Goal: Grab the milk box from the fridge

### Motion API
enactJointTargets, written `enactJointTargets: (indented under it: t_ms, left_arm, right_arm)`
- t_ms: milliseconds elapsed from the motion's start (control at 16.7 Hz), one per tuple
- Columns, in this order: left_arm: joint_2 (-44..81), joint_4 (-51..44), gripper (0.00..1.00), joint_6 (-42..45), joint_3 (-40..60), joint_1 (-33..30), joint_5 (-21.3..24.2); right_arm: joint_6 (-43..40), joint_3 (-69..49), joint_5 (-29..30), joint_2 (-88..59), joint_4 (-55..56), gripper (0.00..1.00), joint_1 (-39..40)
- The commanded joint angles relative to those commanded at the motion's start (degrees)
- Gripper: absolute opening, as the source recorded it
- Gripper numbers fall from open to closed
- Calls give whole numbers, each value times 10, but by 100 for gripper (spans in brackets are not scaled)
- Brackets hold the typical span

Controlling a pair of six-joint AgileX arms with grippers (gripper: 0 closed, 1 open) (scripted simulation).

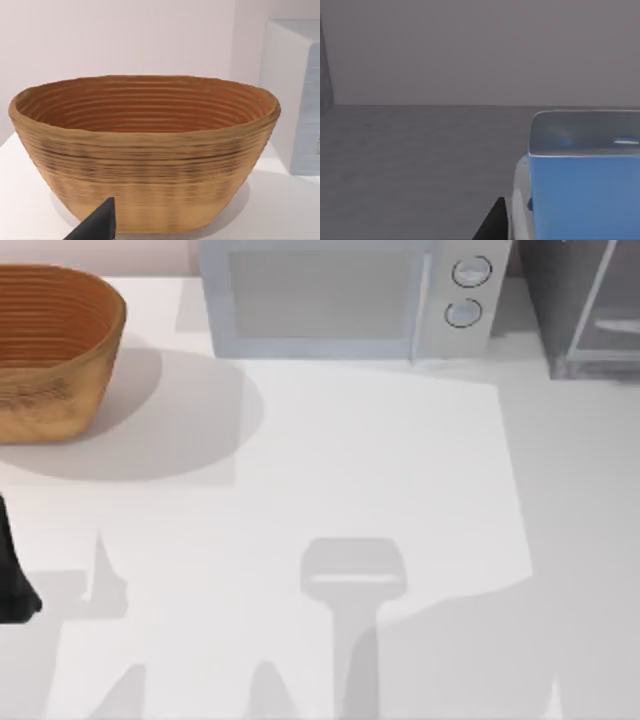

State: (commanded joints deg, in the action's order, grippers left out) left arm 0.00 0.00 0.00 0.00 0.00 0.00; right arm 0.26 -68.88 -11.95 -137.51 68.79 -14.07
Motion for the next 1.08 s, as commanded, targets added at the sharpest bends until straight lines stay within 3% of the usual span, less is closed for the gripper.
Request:
enactJointTargets:
  t_ms: [300, 1080]
  left_arm:
    - [0, 0, 100, 0, 0, 0, 0]
    - [0, 0, 100, 0, 0, 0, 0]
  right_arm:
    - [0, 0, 0, 0, 0, 2, 0]
    - [0, 0, 0, 28, -23, 0, -1]
